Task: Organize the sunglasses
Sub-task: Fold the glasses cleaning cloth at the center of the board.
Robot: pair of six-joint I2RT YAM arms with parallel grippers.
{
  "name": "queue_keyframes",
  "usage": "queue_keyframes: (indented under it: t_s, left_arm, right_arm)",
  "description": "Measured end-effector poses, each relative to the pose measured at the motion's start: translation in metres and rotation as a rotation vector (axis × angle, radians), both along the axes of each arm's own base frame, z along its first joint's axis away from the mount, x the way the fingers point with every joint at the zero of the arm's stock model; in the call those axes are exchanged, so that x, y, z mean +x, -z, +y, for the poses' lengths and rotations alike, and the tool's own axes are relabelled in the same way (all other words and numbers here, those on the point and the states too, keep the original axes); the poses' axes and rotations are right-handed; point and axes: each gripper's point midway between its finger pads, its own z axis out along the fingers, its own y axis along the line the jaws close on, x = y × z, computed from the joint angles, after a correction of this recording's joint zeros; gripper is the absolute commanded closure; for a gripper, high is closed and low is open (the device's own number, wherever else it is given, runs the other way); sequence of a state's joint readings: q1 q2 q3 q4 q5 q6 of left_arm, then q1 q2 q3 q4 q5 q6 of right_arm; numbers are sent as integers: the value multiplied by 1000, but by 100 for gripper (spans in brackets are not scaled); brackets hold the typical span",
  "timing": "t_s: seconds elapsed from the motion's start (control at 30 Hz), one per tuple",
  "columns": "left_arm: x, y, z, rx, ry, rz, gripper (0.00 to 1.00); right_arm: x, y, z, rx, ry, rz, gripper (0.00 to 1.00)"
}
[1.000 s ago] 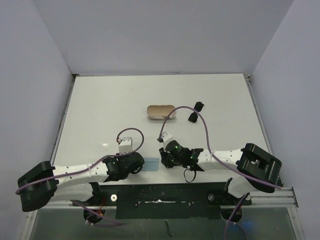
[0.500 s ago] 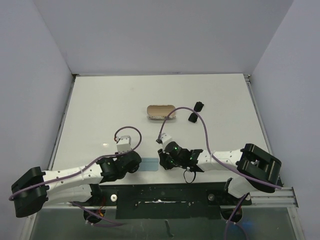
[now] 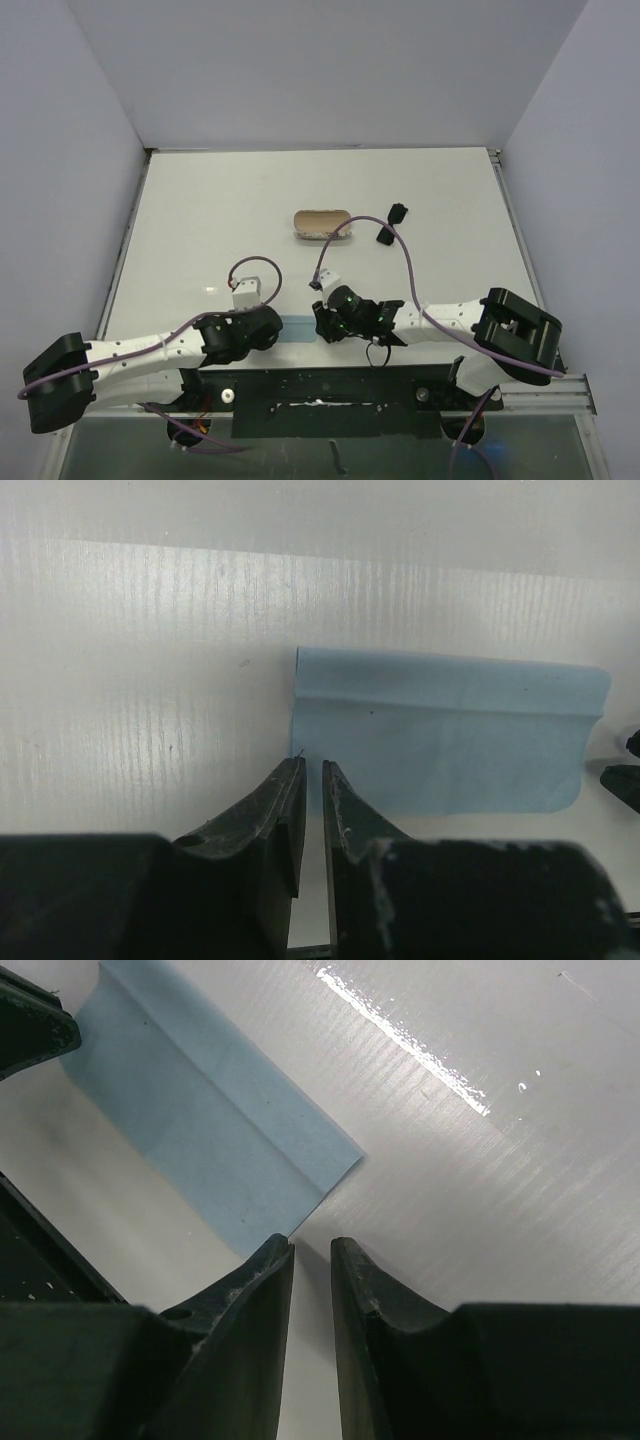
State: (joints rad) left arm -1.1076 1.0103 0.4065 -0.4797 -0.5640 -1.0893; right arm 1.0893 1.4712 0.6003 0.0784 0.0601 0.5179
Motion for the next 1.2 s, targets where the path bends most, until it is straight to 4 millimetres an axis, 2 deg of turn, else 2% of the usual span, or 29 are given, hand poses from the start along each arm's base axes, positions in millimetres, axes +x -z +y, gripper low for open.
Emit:
queue_keyframes:
  t_s: [0.33,0.67,1.2]
  left_arm:
    - [-6,7,10,39,-22,34,81]
    - [-5,9,6,53,-18,38,80]
    - [-4,9,-4,21,6,44,87]
  right_arm:
    - [-1,-1,2,5,-5,-2,70]
    - [0,-3,4,15,-4,-7,66]
    - [0,-3,4,21,5,-2,66]
